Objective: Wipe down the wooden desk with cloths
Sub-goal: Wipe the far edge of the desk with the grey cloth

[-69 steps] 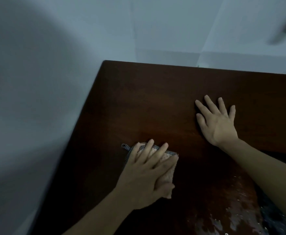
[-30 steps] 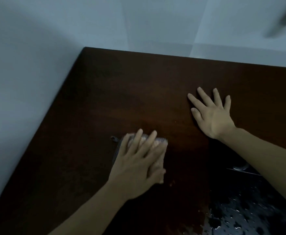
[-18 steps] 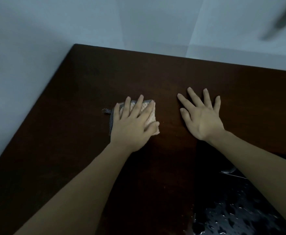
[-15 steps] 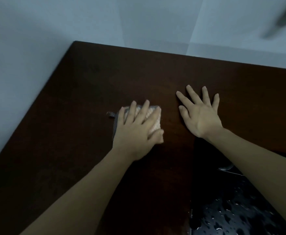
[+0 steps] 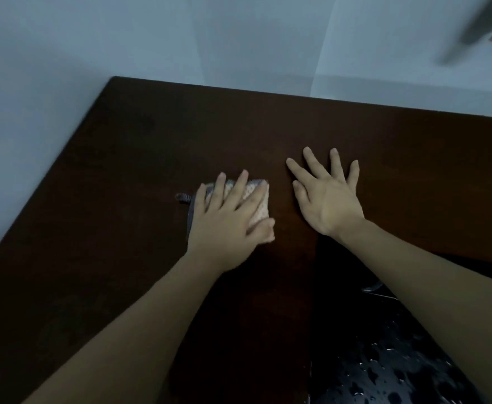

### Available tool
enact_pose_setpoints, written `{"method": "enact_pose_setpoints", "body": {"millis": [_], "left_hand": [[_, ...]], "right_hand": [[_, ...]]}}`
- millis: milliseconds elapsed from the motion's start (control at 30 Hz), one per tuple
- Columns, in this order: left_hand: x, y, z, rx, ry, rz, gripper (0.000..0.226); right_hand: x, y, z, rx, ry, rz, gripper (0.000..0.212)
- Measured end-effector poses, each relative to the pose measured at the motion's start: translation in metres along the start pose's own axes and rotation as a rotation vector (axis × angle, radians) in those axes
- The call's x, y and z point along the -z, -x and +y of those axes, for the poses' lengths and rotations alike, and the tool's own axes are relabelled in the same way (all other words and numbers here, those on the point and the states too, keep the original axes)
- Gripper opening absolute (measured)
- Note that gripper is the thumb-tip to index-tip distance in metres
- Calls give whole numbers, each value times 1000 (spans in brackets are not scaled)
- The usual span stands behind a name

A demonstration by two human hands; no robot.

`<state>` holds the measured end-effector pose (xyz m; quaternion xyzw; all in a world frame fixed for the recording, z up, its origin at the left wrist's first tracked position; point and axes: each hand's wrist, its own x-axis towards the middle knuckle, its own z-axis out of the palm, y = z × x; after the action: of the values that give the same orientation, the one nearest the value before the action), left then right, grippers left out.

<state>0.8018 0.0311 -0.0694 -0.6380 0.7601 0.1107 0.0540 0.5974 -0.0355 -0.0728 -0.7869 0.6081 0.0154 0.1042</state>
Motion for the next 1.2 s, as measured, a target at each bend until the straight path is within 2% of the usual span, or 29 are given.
{"method": "enact_pose_setpoints", "body": {"millis": [100,267,333,400,567,667,733,833,967,1100,1200], "left_hand": [[-1,2,12,14,-10,5,71],[-12,70,25,-263,-28,-40,68],[-17,83,20,-306,-45,-79,67],[-14,73,14,-302,-39,-65,68],[-1,12,12,-108,-14,-26,70],[-3,-4,17,-61,3,19,68],[-2,2,22,-93,9,-5,68],[-5,39,30,-254,21,-58,70],[-19,88,21,-405,-25,-83,68],[-14,71,6,-417,-19,-48,66],[-8,37,4,-306,-4,-30,68]], "right_hand": [[-1,1,1,6,-44,21,51],[3,1,4,6,-99,41,49],[3,1,4,6,-108,47,49],[3,1,4,6,-122,50,48],[4,0,5,-23,-229,90,45],[2,0,5,-24,-250,107,44],[2,1,4,-21,-229,98,45],[5,2,5,-6,-168,47,48],[11,17,15,-27,38,-40,59],[11,44,42,-210,105,-73,66],[6,53,53,-256,73,-122,69]]}}
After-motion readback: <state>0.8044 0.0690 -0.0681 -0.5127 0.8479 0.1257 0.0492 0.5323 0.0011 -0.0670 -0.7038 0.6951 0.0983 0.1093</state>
